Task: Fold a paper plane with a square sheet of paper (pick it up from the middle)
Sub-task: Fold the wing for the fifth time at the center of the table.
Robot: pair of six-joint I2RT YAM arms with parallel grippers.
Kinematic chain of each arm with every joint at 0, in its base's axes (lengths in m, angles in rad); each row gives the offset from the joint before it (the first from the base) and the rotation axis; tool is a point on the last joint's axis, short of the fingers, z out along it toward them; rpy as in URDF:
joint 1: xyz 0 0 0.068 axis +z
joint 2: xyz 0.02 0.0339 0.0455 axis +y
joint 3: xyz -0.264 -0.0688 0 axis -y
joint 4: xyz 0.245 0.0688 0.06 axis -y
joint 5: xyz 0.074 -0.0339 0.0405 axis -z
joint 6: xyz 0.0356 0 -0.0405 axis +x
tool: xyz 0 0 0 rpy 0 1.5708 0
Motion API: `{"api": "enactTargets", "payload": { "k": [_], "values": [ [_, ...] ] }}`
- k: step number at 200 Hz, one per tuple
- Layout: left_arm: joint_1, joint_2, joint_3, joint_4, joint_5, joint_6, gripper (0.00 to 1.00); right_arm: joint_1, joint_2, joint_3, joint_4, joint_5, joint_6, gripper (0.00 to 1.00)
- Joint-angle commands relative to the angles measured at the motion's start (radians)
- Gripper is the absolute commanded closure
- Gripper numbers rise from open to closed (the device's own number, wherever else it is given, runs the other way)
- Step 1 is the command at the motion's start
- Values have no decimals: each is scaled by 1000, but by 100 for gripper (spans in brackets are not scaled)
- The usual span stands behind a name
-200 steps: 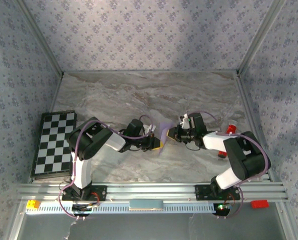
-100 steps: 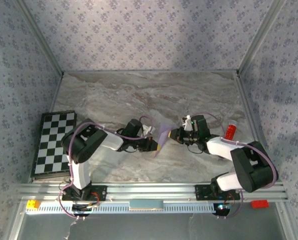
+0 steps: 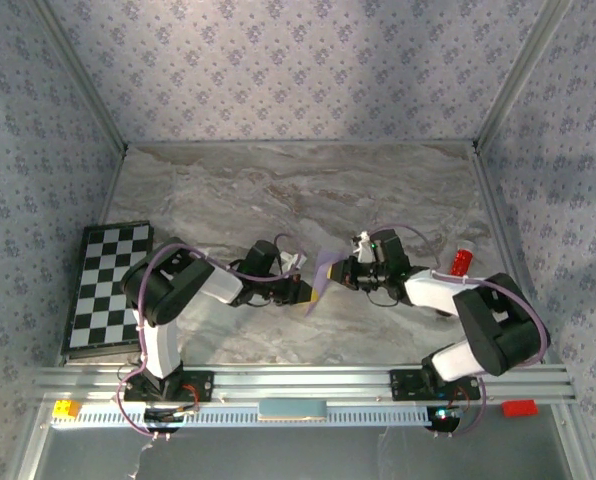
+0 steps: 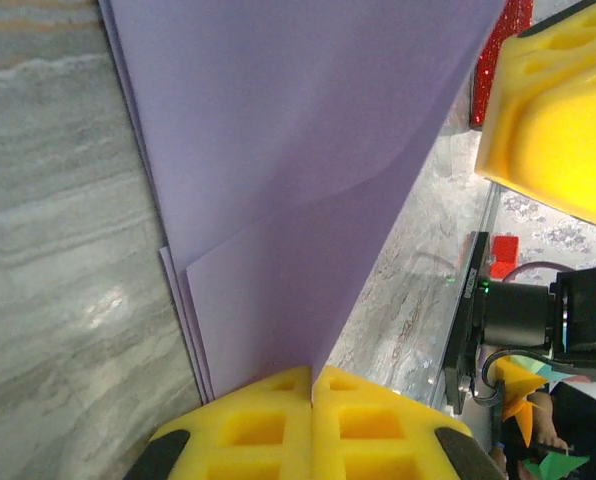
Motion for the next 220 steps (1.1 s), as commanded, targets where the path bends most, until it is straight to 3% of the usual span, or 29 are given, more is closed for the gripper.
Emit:
{"api": "enactTargets", "payload": {
  "k": [1,104,220],
  "values": [
    [8,37,-31,2,-26,-28,100,15,48,51,17,-39,-29,89],
    [20,54,-30,-57,-41,-65,100,3,191,93,75,-37,-6,90],
    [28,93,21,-163,-16,-71,100,22,171,85,67,-44,-19,89]
  ]
}}
